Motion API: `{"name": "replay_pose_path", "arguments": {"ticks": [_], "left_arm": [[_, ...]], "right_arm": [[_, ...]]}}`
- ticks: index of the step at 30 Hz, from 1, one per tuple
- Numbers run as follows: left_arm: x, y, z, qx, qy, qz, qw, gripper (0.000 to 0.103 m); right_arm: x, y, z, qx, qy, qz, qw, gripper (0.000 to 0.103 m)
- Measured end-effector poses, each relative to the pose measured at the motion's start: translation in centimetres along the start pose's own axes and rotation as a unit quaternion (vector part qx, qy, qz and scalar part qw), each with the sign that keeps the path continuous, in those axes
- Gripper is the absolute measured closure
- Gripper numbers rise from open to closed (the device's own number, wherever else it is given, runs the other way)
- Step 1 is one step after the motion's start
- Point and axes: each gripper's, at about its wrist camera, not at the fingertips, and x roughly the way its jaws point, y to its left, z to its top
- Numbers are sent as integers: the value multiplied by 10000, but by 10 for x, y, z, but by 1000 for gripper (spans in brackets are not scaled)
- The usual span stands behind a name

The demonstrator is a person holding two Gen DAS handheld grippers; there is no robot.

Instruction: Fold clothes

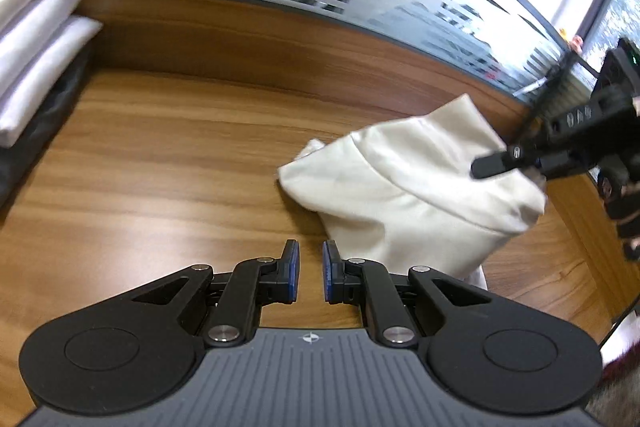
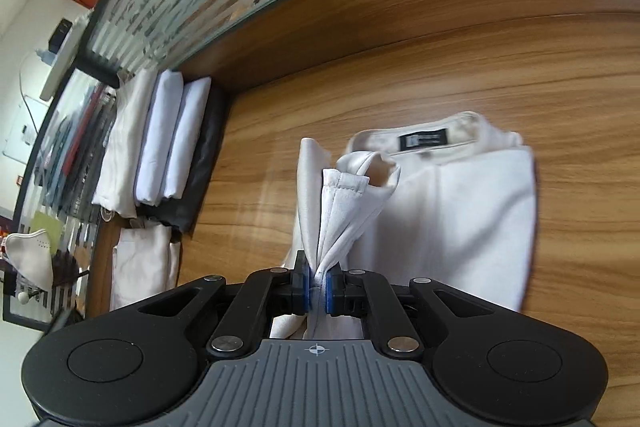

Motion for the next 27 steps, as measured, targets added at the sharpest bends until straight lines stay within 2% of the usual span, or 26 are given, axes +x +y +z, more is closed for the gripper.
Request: {"name": "replay_pose_path", "arguments": {"ticks": [6, 10, 14, 16, 17, 20, 22, 23, 27], "left_arm": [[54, -12, 15, 151, 512, -123, 9985, 91], [78, -15, 27, 35, 636, -253, 9976, 91], [100, -24, 33, 171, 811, -284, 9962, 91], [107, -32, 35, 306, 853, -287, 9955, 91], [109, -35, 35, 355, 870, -294, 9951, 91], [112, -40, 34, 408, 906, -330, 9945, 91], [109, -42, 33, 420, 909, -331, 9944, 91], [107, -42, 33, 421, 906, -327, 9945, 91], [98, -44, 33, 424, 894, -311, 9946, 91]], "right_arm": [[3, -48, -19, 258, -124, 67, 9996, 93], [11, -70, -31, 537, -172, 134, 9983, 91], [9, -87, -40, 718, -212, 155, 9971, 79], [3, -90, -41, 701, -294, 18, 9971, 73], [-1, -90, -40, 631, -374, -86, 9973, 67], [-12, -86, -31, 326, -629, -355, 9969, 67], [-15, -83, -20, 99, -740, -424, 9963, 57], [-13, -83, -14, 3, -770, -442, 9961, 55], [3, -82, 12, -221, -721, -385, 9964, 55]]}}
